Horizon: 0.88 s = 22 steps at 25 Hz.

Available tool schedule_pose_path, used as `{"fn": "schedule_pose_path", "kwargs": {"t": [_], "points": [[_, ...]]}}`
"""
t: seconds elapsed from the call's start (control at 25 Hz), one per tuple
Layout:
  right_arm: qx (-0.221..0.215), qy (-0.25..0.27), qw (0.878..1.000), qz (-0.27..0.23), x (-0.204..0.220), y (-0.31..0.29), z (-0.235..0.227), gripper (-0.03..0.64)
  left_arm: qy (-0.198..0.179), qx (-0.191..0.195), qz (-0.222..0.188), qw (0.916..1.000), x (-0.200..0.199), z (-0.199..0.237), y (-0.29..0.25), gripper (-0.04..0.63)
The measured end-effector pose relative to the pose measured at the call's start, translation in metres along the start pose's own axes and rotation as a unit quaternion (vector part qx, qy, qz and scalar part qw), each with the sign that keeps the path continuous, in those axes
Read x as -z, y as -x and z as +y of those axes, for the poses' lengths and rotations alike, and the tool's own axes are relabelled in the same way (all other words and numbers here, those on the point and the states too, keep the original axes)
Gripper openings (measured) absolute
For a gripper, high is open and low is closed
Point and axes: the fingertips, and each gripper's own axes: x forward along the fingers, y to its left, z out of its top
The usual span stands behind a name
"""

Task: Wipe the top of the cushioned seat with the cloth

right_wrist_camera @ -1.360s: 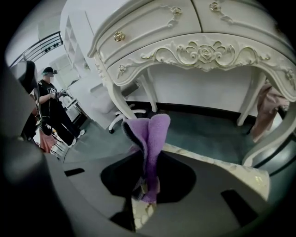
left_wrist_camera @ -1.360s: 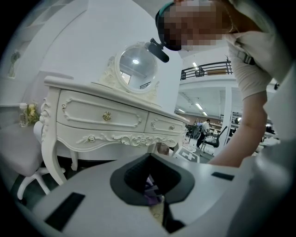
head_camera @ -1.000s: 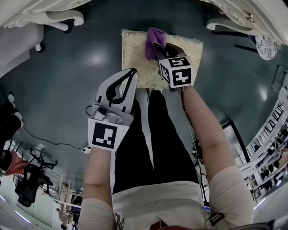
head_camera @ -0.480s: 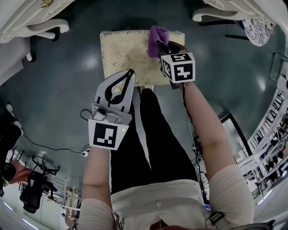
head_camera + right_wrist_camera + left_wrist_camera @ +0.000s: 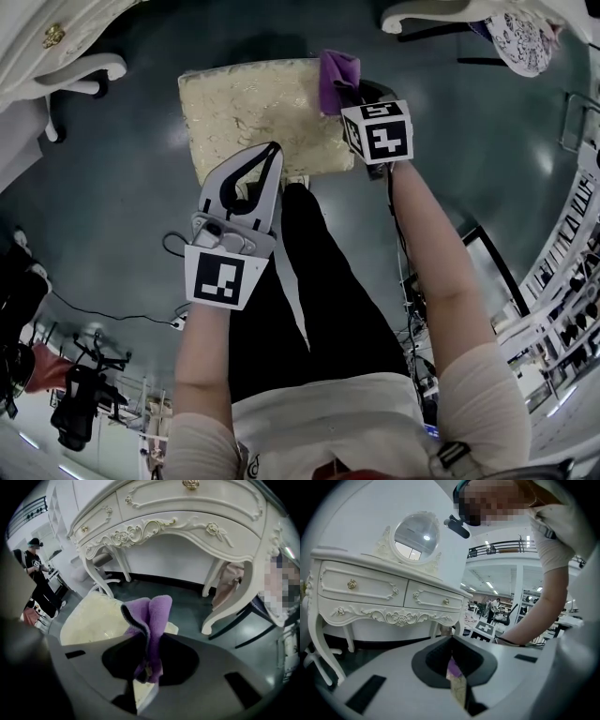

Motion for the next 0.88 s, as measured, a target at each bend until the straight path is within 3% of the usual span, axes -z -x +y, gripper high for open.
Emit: {"fn": "schedule_pose_path", "kwargs": {"t": [0.24,0.4,0.6,0.88], "points": [[0.035,-0.004,0.999,0.028,0.014,0.010,-0.028,0.086,0.004,0.009,0.012,0.9999,0.007,-0.015,0.001,0.014],[0.045,0.011,0.999,0.025,0.004,0.027,-0.018,0.084,0.017,-0.001,0.004,0.9998,0.000,-0.013,0.013,0.014],[0.003,0.011,1.000,0.006,-0.019,0.037,0.046,0.084,0.018,0.002,0.013,0.9998,0.000,0.003,0.043,0.014],[-0.074,-0.008,0.997,0.002,-0.023,0.024,0.173,0.084,0.010,-0.001,0.027,0.9996,0.012,0.046,0.094,0.014]]}}
